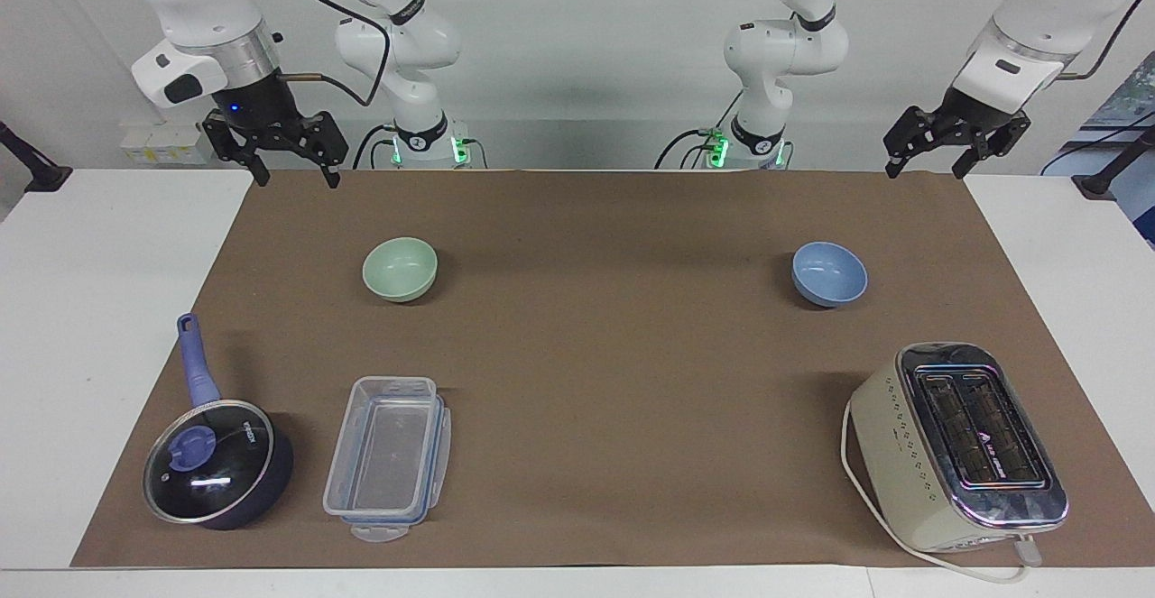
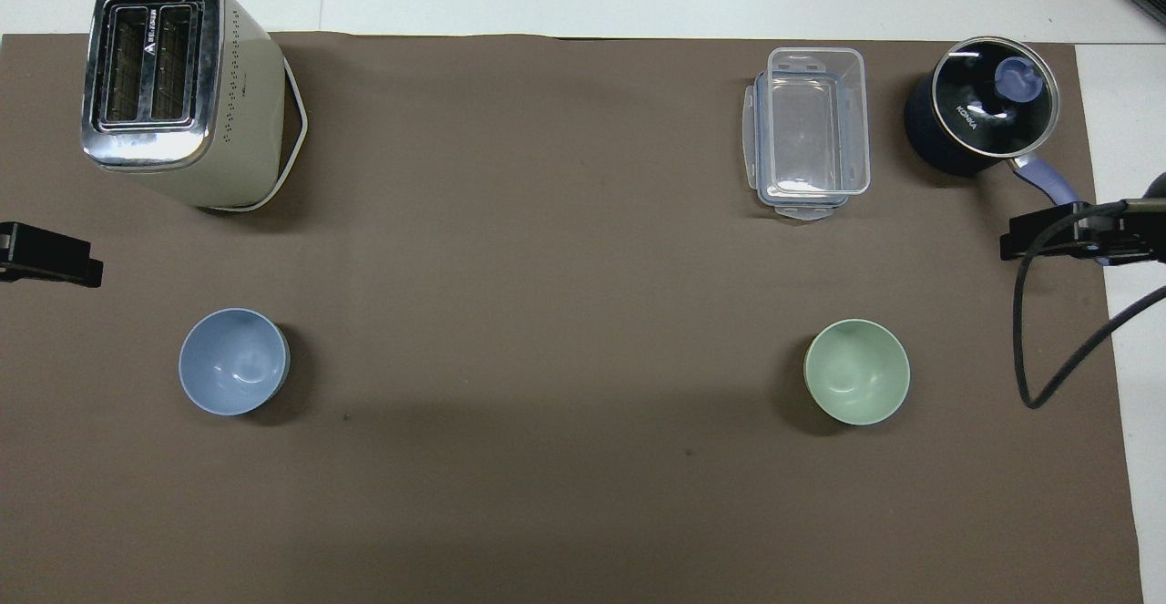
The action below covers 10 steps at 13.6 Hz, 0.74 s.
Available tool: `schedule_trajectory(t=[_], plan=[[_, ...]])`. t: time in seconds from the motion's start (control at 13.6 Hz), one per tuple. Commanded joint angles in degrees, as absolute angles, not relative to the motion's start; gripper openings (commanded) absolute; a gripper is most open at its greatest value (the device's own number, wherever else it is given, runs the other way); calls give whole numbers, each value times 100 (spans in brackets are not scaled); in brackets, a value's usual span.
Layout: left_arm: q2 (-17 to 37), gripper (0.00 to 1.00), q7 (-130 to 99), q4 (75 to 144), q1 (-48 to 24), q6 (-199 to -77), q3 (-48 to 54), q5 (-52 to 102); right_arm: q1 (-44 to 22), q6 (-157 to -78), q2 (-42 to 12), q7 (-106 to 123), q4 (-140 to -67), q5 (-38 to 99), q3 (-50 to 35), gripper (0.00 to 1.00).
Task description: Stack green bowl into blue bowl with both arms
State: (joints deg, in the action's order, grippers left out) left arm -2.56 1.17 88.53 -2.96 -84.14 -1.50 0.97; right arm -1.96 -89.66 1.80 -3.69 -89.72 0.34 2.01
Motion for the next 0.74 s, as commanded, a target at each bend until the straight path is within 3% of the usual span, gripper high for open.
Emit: schedule_trajectory(t=[0.0,0.66], plan=[[-264,100,229,8868,-237,-8447,-141,132,-176,-8938,114,-448,-8868,88,176,100],[-474,100,518,9298,-89,-8675,-141,141,-167,-8921,114,-439,-8868,79,176,100]])
